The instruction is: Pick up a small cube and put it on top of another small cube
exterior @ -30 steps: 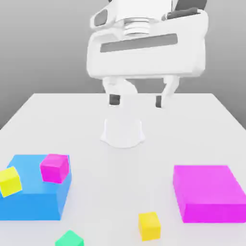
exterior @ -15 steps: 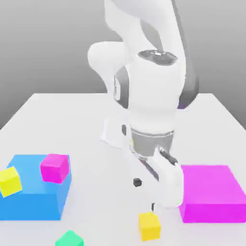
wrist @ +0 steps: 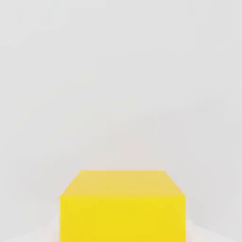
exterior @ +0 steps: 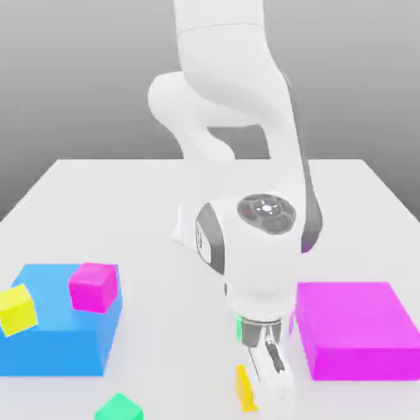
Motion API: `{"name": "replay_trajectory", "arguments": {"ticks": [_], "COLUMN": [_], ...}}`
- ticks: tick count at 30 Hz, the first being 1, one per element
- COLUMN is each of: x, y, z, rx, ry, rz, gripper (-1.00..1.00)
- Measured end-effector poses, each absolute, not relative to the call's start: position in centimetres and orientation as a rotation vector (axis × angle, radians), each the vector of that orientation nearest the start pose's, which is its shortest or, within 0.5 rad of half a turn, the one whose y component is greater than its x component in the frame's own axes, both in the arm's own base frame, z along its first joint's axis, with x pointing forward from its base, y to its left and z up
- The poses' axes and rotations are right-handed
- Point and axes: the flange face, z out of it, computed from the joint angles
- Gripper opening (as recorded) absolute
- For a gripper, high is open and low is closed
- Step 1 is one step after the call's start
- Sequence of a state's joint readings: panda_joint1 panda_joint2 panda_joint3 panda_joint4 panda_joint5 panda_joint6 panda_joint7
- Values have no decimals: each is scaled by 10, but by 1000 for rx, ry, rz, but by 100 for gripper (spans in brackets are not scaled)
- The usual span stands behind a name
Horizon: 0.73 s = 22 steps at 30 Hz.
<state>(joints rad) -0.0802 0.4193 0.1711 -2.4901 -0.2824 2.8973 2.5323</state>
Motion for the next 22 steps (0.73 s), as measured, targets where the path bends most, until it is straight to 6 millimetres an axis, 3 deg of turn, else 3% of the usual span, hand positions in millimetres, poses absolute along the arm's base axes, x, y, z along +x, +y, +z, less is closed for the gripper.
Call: {"name": "replay_trajectory", "arguments": {"ticks": [5,6,10,14,16,18,19,22], "x": [455,460,491,509,513,514,513,513], "y": [65,55,-16,-95,-115,-120,-121,-121], "z": [182,190,210,230,216,190,179,179], "rx": [-1445,-1374,-877,-342,-211,-178,-173,-173], "ry": [2787,2824,3017,3122,3133,3135,3135,3135], "rz": [0,-3,-8,-4,-1,-1,-1,-1], "gripper": [-100,-100,-100,-100,-100,-100,100,100]}}
